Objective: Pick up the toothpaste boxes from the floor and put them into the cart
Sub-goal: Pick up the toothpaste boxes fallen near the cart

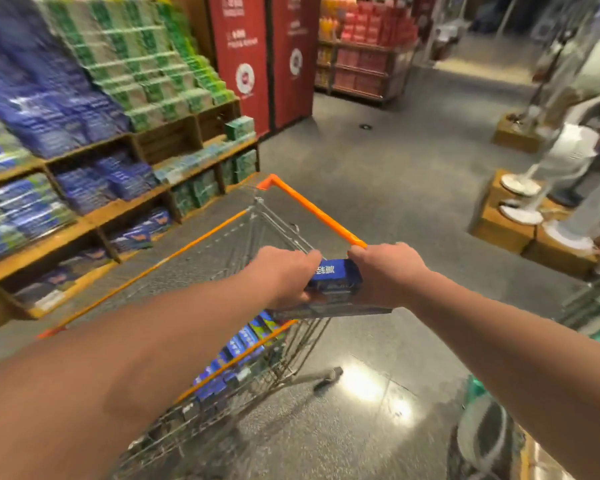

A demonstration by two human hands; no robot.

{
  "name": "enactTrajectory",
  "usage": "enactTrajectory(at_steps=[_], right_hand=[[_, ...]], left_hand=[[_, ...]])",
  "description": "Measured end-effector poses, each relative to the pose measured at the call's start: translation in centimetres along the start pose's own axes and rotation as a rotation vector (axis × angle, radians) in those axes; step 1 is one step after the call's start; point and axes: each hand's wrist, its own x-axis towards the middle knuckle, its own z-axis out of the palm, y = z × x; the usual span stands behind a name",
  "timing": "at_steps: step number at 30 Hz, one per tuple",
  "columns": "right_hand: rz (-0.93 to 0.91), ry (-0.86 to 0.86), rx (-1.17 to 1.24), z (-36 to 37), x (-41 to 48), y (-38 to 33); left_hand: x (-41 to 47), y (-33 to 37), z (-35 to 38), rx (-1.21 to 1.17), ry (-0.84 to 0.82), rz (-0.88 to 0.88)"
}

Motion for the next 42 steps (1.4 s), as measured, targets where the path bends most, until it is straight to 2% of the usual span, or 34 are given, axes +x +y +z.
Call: enactTrajectory(at_steps=[5, 10, 15, 31, 37, 42], right_hand=[[-0.008, 0.042, 0.018, -2.0, 6.5, -8.0], [0.027, -0.024, 0.092, 0.0, 12.5, -16.7], [0.105, -0.120, 0.227, 3.8, 16.2, -23.1], [0.276, -0.436, 0.529, 23.0, 24.0, -31.8], [0.289, -0.587, 0.604, 25.5, 25.0, -35.2], [0.258, -0.607, 0.592, 25.7, 25.0, -36.7]], left_hand=[[-3.4, -10.3, 0.9, 0.076, 0.011, -0.011], [-5.2, -19.9, 5.4, 0.092, -0.074, 0.025], [-5.5, -25.5, 11.2, 0.100, -0.091, 0.076], [-0.9, -29.6, 31.3, 0.087, -0.453, 0.160], [-2.0, -31.0, 35.6, 0.077, -0.582, 0.218], [-2.9, -32.0, 36.0, 0.027, -0.600, 0.225]])
